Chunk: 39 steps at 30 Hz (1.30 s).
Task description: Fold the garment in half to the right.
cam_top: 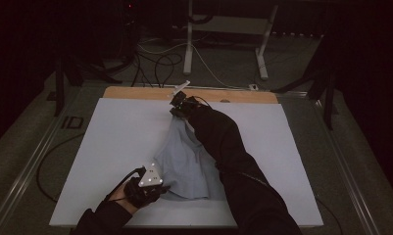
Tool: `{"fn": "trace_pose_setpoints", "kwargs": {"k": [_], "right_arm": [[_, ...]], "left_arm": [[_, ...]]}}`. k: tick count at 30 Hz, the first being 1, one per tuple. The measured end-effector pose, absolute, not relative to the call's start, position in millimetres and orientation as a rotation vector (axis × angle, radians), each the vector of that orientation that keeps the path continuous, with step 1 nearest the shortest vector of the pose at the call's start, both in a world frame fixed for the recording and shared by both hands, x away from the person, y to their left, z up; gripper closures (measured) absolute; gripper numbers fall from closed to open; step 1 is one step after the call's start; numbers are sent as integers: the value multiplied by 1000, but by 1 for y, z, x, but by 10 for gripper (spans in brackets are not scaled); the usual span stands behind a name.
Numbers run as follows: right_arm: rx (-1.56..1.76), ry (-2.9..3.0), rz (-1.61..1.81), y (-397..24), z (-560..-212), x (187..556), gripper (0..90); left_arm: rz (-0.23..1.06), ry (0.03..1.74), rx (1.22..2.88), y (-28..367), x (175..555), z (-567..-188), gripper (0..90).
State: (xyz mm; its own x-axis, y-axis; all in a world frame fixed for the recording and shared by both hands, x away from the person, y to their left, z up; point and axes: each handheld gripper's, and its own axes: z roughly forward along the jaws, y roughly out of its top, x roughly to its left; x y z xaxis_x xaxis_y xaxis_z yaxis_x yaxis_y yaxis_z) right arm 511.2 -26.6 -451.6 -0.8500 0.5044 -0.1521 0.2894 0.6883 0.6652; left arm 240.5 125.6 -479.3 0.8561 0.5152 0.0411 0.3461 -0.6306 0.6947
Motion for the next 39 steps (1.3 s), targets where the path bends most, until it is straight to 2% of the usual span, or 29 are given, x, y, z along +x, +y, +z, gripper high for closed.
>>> {"fn": "trace_pose_setpoints", "kwargs": {"k": [15,39], "right_arm": [[648,2523,1014,-58,-428,505,858],[730,2435,1099,-119,-415,494,857]], "left_arm": [[321,500,2354,102,245,-460,871],[279,342,2395,58,257,-442,871]]}}
